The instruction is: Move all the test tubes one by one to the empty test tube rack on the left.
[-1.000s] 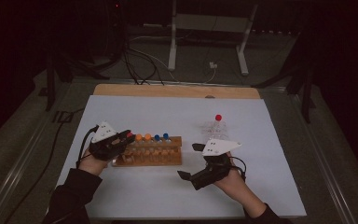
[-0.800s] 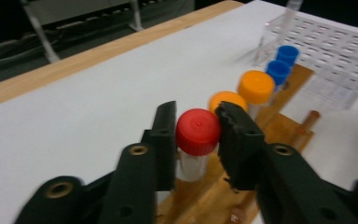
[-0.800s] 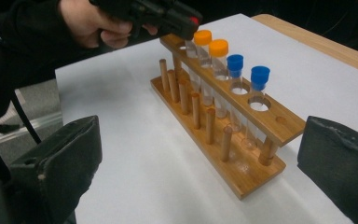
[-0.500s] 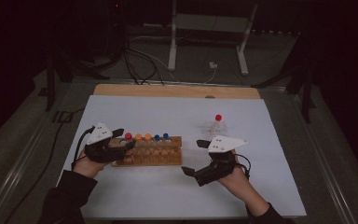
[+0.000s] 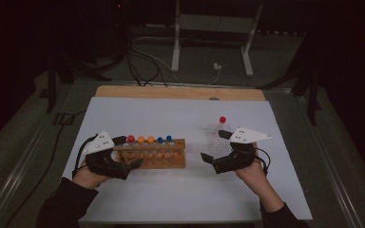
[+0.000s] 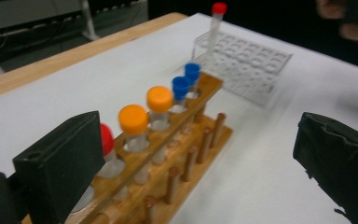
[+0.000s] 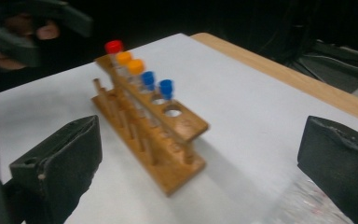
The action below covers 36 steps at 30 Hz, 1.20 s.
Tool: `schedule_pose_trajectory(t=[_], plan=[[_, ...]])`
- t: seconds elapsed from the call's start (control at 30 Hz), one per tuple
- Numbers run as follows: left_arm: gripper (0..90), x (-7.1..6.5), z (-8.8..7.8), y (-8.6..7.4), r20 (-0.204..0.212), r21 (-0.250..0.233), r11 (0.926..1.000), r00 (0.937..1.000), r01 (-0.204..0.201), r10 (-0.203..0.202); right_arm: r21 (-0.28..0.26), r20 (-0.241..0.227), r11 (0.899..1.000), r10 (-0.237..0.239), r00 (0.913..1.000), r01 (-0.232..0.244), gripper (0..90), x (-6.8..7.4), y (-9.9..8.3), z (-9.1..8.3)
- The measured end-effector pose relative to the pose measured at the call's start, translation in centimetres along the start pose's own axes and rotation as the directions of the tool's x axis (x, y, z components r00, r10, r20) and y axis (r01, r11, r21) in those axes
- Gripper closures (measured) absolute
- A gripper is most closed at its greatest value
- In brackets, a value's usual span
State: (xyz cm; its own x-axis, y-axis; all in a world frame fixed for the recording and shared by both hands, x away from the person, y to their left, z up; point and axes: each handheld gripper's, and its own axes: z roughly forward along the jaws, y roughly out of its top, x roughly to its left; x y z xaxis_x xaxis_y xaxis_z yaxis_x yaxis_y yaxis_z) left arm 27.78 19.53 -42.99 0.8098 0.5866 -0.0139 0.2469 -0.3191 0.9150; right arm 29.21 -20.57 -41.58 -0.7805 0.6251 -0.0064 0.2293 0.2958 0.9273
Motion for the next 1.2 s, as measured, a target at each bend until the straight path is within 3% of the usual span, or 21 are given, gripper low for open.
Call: schedule_pose_trajectory(t=[0.13,0.23,0.43,0.87,1.2], plan=[[2.0,-0.4,-0.4,-0.1,0.017,-0.001,1.0,0.9998,0.006,-0.006,-0.02,0.027,0.999,0.026,0.9993,-0.026,0.0,-1.3,-0.3,-0.3],[2.0,-0.7,-0.6,-0.2,0.026,0.004,1.0,0.9996,-0.004,0.003,-0.031,0.054,0.999,0.018,0.9984,-0.016,0.0,-2.1,-0.6,-0.3],[2.0,-1.2,-0.9,-0.6,0.035,0.017,0.9997,0.9993,-0.017,0.016,-0.019,0.079,0.999,0.03,0.9964,-0.028,0.0,-4.1,-0.8,-0.1],[2.0,-1.4,-1.1,-0.8,0.052,0.008,0.9995,0.9982,-0.03,0.029,0.04,0.118,0.998,0.036,0.9923,-0.041,0.0,-8.4,-1.1,1.4],[2.0,-1.7,-1.1,-0.7,0.052,0.011,0.9993,0.998,-0.037,0.036,0.097,0.161,0.99,0.081,0.9837,-0.097,0.0,-10.8,-1.9,3.0]])
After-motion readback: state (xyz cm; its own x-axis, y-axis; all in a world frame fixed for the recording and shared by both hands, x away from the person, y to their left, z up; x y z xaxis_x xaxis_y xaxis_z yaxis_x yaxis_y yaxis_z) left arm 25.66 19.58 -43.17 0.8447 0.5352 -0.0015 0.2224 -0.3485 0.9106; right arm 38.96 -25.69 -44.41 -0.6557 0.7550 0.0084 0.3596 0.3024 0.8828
